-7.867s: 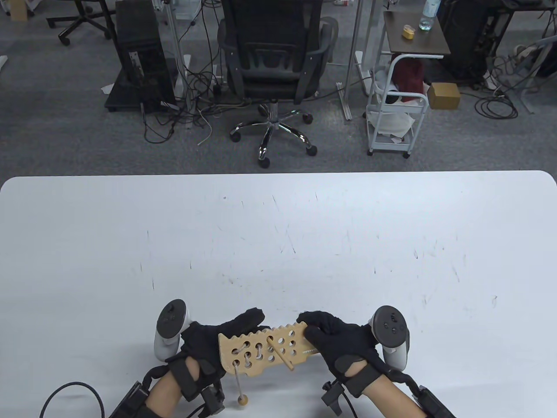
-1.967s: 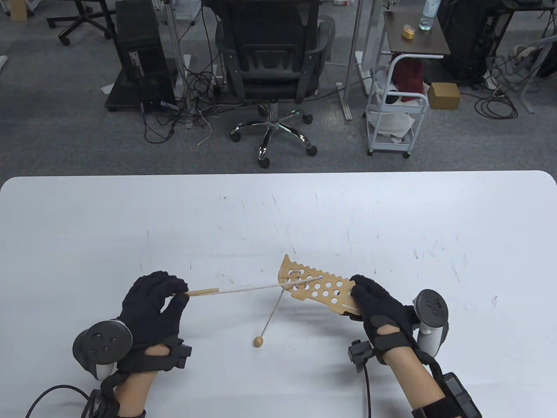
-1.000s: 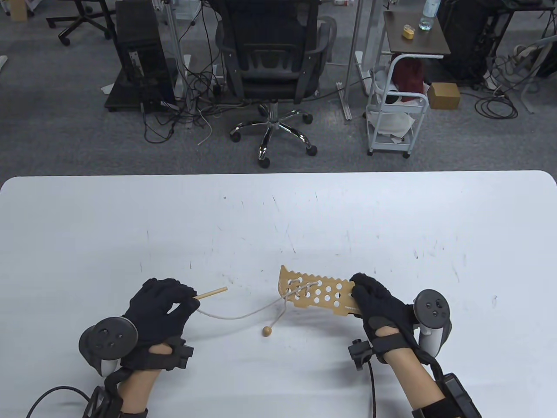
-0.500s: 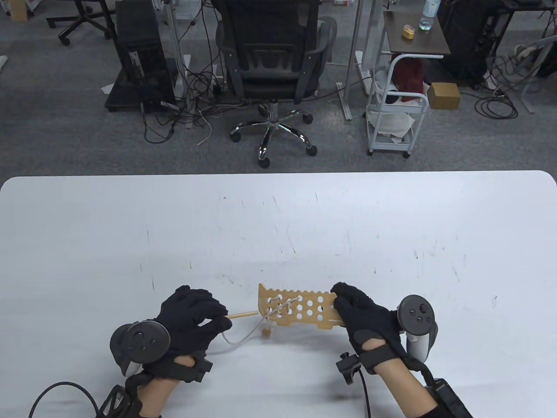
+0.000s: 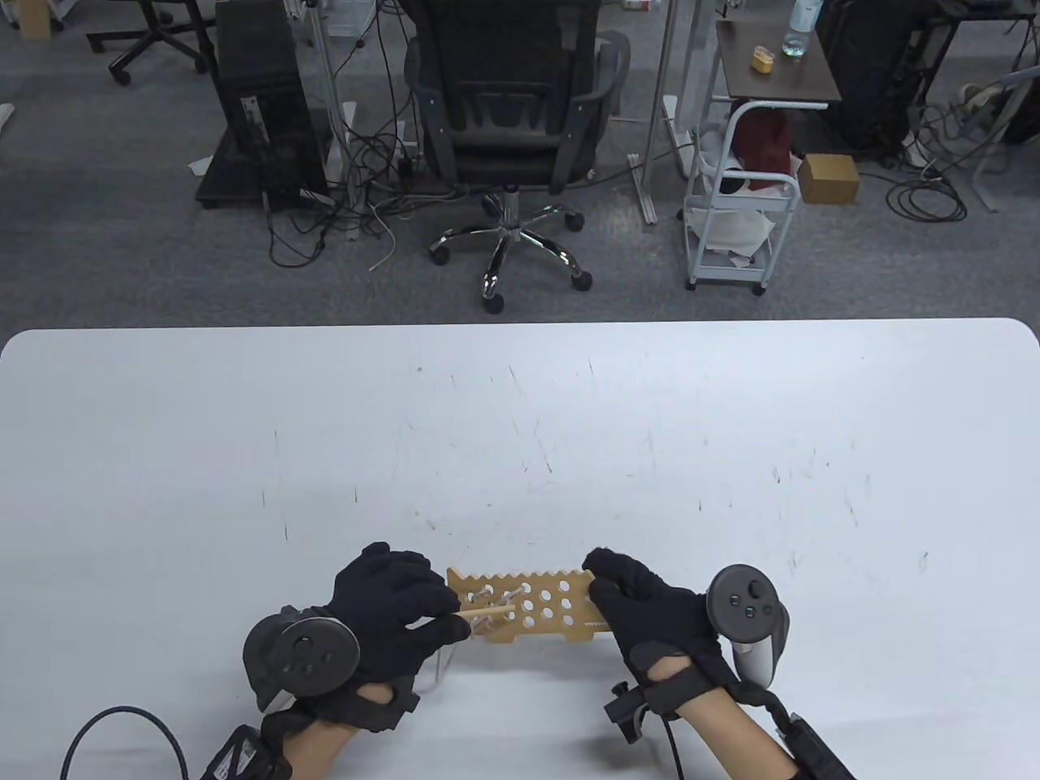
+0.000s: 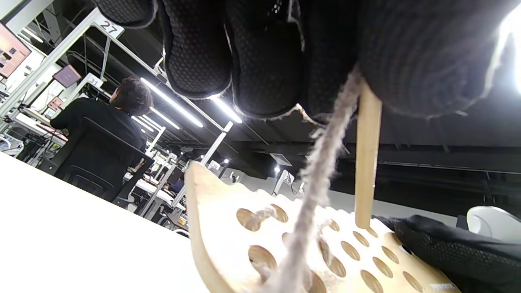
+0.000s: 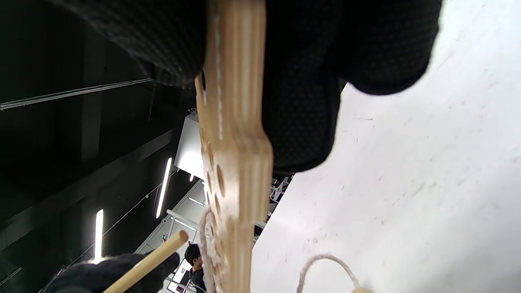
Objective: Thread rope through all holes on crocodile lacing toy
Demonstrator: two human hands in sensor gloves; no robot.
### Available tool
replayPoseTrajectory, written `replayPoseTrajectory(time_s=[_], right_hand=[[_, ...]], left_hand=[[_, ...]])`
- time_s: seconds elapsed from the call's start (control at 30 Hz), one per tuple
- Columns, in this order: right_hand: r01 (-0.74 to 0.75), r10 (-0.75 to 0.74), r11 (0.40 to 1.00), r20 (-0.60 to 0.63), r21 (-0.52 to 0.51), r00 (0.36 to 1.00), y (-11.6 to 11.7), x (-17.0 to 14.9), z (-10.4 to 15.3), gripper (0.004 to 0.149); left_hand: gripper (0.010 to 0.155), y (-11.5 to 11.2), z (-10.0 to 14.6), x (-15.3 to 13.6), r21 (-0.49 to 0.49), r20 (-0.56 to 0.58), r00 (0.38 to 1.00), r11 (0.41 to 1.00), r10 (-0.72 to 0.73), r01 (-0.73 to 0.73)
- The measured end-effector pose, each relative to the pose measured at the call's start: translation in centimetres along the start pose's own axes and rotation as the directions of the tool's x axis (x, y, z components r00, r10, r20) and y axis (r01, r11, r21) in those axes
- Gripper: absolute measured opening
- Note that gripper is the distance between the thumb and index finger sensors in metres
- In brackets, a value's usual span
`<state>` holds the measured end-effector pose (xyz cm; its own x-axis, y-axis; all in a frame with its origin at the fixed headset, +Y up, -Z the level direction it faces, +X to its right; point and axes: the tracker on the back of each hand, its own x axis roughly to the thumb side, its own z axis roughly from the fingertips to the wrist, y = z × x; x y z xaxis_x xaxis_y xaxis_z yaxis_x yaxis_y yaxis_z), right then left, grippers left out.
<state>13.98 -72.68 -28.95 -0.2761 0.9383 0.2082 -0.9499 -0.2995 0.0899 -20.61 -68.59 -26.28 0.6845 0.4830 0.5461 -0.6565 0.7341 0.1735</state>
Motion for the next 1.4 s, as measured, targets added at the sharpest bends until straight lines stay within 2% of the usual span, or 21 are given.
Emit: replayPoseTrajectory(time_s=[0.3, 0.53, 0.8, 0.93, 1.2, 1.4], right_hand=[[-0.001, 0.0, 1.0, 0.02, 0.015, 1.0, 0.6, 0.3, 0.3, 0.051], [0.005, -0.005, 1.0, 0.005, 0.024, 1.0, 0.8, 0.1, 0.4, 0.051], [0.073, -0.072, 0.995, -0.028, 0.064, 0.997, 1.1, -0.1, 0.4, 0.055], [0.082, -0.083, 0.991, 0.004, 0.107, 0.997, 1.4, 0.2, 0.4, 0.057], [0.081, -0.092, 0.982, 0.058, 0.17, 0.994, 2.1, 0.7, 0.6, 0.058], [0.073, -0.093, 0.976, 0.091, 0.204, 0.991, 2.5, 1.0, 0.6, 0.059]], left_hand=[[0.043, -0.8, -0.1, 0.6, -0.03, 0.015, 0.998, 0.998, -0.061, 0.061], [0.045, -1.1, -0.1, 0.1, -0.054, -0.004, 1.0, 0.998, 0.028, -0.028], [0.045, -1.4, -0.2, 0.0, -0.066, -0.015, 1.0, 0.998, 0.024, -0.025], [0.044, -1.8, -0.3, -0.1, -0.09, -0.046, 0.998, 0.995, 0.045, -0.049], [0.064, -2.5, -0.4, -0.8, -0.146, -0.105, 0.993, 0.987, 0.052, -0.067], [0.068, -2.6, -0.4, -0.9, -0.145, -0.115, 0.992, 0.987, 0.055, -0.071]])
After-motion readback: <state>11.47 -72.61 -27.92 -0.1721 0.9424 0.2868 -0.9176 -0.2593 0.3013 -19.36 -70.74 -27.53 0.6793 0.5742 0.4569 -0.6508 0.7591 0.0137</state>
